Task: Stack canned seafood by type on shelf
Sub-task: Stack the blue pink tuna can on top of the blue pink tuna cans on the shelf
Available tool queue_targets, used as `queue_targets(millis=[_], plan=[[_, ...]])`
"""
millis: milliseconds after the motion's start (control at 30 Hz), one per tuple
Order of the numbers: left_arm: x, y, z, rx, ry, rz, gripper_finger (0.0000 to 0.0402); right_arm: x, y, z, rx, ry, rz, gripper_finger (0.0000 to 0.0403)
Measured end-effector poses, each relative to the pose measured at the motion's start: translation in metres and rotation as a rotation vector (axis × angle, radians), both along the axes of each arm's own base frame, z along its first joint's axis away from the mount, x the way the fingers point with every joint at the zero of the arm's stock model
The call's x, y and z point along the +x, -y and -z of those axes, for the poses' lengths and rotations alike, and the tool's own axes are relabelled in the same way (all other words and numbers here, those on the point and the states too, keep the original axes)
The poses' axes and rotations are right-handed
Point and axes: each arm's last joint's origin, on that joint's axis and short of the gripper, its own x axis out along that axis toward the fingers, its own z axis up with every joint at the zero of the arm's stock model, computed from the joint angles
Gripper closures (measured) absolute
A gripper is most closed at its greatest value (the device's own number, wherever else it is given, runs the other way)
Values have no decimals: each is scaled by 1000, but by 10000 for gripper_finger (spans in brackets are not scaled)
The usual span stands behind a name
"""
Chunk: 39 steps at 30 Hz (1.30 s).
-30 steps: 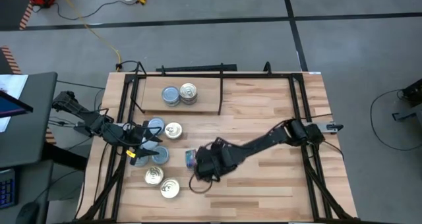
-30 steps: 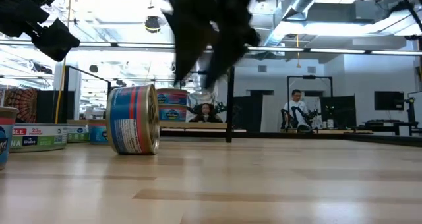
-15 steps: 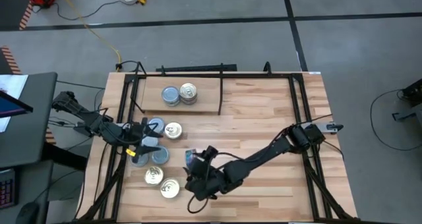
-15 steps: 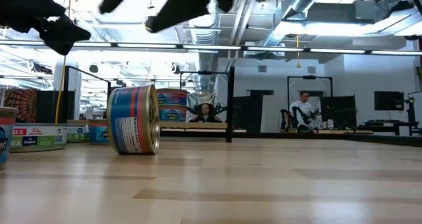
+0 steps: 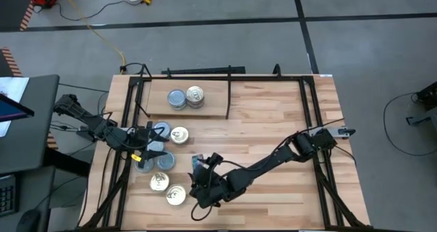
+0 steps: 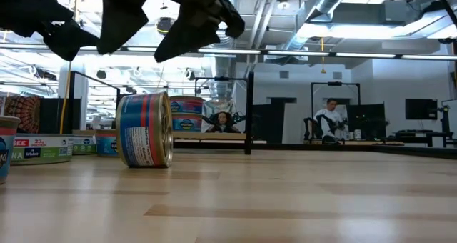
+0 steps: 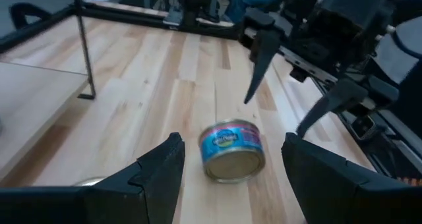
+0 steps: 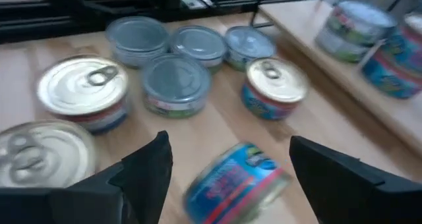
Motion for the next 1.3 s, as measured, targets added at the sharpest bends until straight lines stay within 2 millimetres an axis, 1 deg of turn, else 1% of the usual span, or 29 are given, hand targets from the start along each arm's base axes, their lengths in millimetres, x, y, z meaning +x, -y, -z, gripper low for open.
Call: queue_targets(millis=[100, 167, 233, 367, 533, 667, 833, 933, 1033, 1300], plan=[[0, 0, 0, 5, -4, -5, 159, -4, 3, 2, -63, -41, 26, 72], [1, 1, 1, 21, -12, 22, 159, -9, 4, 2, -81, -80, 39, 72], [3, 4, 3, 27, -28, 59, 159, -16, 8, -1, -86, -129, 57, 72], [14, 9, 8, 110, -118, 81, 159, -31, 20, -10, -76, -215, 111, 72], [35, 17, 3, 222, -274, 149, 159, -41, 39, -14, -111, -320, 169, 72], [51, 23, -5, 306, -376, 196, 159, -47, 61, -13, -139, -438, 229, 72], [66, 29, -14, 459, -454, 198, 159, -47, 87, -12, -159, -553, 265, 72], [71, 31, -20, 484, -488, 172, 159, -53, 98, -21, -170, -613, 278, 72], [73, 32, -26, 488, -485, 176, 159, -58, 108, -37, -170, -618, 283, 72], [69, 30, -32, 479, -450, 187, 159, -62, 142, -63, -167, -631, 298, 72]])
